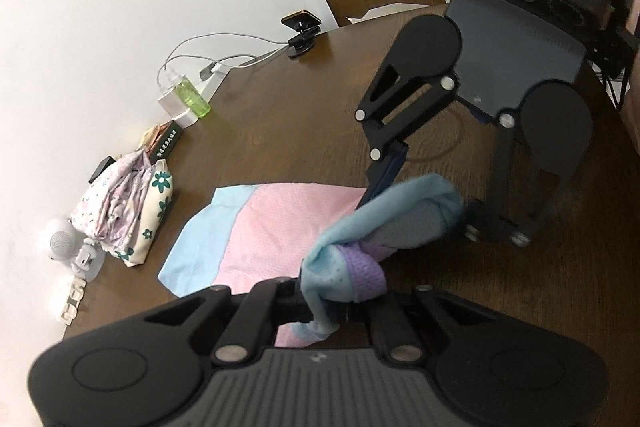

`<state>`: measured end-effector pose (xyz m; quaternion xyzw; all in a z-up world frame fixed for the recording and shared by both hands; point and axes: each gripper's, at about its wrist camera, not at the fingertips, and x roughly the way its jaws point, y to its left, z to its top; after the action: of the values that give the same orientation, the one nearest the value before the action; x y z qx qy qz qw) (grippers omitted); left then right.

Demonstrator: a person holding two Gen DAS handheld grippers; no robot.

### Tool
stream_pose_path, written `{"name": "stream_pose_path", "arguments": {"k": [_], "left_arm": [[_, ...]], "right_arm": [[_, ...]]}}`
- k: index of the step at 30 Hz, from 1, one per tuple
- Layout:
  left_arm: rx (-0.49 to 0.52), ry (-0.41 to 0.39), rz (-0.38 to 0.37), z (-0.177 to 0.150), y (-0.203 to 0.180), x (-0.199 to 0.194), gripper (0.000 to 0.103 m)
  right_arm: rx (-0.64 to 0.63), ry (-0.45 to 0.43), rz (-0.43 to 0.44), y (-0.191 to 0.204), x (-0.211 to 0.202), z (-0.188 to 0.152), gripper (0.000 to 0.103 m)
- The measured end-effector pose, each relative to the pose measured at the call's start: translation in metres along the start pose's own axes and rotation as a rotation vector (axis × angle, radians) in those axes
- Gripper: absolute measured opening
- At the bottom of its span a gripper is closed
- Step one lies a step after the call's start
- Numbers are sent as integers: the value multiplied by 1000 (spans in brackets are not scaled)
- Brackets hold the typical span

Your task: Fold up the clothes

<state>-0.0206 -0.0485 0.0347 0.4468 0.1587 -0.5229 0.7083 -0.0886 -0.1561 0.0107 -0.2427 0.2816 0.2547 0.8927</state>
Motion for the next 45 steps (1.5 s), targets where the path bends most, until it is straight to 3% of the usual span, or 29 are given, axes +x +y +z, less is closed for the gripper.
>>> {"name": "stream_pose_path", "arguments": {"k": [2, 5, 9, 13, 18, 22, 27, 30, 32, 34, 43, 45], "left_arm": [[0, 9, 1, -2, -4, 1, 5], [16, 28, -17, -6, -10, 2, 5], [18, 51, -99, -10, -17, -4, 5], [-200, 69, -258, -16, 8, 1, 7], [-552, 73, -342, -31, 57, 21, 13], [-728, 81, -339, -46, 85, 36, 33], [-799, 68, -348, -55, 94, 41, 34], [-812, 58, -339, -54, 93, 41, 31], [-818, 57, -333, -52, 93, 43, 11], [-829, 64, -330, -52, 93, 46, 11], [-897, 31, -283, -60, 95, 39, 16], [-902, 44, -270, -61, 93, 41, 11]], "right_arm": [[-14, 20, 12, -4, -1, 0, 19], [-75, 66, 71, -8, -3, 6, 14], [-70, 158, 243, -26, -2, 21, 13], [131, 269, 481, -75, 20, 35, 13], [413, 319, 608, -136, 60, 30, 15], [607, 285, 623, -163, 72, 10, 24], [726, 208, 610, -163, 67, -14, 24], [778, 150, 606, -157, 59, -22, 23], [807, 111, 593, -155, 53, -27, 12], [826, 88, 576, -152, 51, -31, 8], [919, 35, 562, -143, 47, -50, 8], [934, 34, 554, -138, 47, -56, 8]]}}
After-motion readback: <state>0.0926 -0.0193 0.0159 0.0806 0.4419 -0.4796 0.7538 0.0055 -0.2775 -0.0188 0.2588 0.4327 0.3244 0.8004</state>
